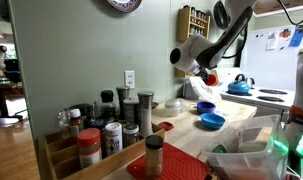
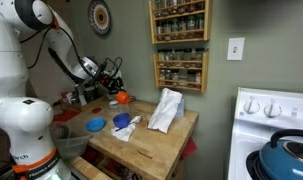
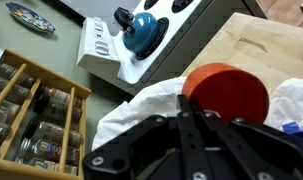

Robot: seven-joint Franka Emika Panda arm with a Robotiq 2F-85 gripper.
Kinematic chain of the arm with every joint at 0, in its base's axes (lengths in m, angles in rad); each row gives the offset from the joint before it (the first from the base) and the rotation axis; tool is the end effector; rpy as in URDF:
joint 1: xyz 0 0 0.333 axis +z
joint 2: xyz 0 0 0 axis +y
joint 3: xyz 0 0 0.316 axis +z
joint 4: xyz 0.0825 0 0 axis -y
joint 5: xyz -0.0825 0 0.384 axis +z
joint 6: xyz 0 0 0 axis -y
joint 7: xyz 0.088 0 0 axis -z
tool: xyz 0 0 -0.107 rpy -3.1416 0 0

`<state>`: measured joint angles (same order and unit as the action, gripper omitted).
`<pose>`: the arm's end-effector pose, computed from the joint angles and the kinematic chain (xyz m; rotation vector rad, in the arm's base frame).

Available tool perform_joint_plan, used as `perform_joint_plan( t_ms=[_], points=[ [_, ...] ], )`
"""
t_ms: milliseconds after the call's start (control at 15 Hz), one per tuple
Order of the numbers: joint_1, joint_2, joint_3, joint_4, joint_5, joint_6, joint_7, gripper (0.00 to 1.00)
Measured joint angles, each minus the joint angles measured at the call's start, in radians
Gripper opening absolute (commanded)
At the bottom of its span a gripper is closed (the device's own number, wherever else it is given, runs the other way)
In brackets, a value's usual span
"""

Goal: Pour some water from the blue bowl into the orange bowl then pour some water from the orange bowl into the blue cup

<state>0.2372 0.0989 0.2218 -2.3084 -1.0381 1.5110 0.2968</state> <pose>0.4409 0.1102 0.3099 1.8175 0.5999 -0.4269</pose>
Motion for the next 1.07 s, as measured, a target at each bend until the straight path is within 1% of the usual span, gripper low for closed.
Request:
perform_joint_plan(
  t_ms=[733, 1067],
  points=[
    [0.004, 0.004, 0.003, 0.005, -0.010, -0.019, 0.007, 0.01],
    [-0.007, -0.002, 0.002, 0.007, 0.030, 0.036, -0.009, 0.01]
  ],
)
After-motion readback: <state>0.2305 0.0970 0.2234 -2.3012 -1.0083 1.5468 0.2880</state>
